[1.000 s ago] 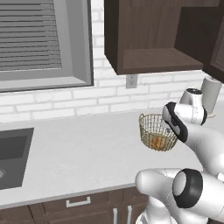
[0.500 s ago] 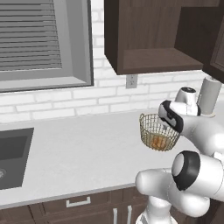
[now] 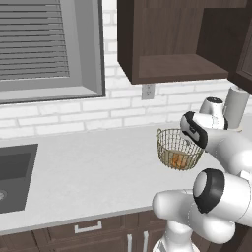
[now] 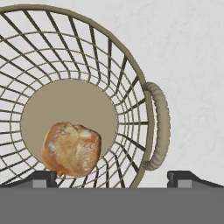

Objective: Open the cabinet, pick up the bread from the cabinet and place it in the basket. Then move the basket to the dining counter.

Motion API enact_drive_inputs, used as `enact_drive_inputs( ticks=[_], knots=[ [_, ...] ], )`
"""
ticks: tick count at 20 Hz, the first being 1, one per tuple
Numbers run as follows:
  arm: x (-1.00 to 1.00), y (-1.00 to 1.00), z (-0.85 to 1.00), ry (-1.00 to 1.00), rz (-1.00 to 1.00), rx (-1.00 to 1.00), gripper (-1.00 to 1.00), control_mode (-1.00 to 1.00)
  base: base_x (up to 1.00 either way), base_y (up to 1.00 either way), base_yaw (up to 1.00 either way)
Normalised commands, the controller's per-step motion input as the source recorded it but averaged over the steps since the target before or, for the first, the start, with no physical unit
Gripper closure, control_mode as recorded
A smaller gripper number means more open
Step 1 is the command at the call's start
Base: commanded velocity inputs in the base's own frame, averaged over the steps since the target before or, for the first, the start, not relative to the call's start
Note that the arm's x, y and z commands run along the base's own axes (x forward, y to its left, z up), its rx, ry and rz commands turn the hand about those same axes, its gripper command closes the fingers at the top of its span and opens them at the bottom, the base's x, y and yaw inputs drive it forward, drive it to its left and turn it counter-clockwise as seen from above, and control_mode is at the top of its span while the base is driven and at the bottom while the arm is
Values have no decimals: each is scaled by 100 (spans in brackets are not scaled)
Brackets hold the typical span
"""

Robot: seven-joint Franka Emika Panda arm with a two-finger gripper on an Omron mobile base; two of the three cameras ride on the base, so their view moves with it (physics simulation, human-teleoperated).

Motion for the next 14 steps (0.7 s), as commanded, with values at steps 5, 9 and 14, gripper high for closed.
enact_drive_inputs(
  ticks=[5, 9, 14],
  knots=[
    [-36, 0, 0, -2, -2, 0, -100, -100, 0, 0, 0],
    [-19, 9, -4, -1, 0, 0, -100, -100, 0, 0, 0],
    [16, 13, -9, 0, 0, 0, -100, -100, 0, 0, 0]
  ],
)
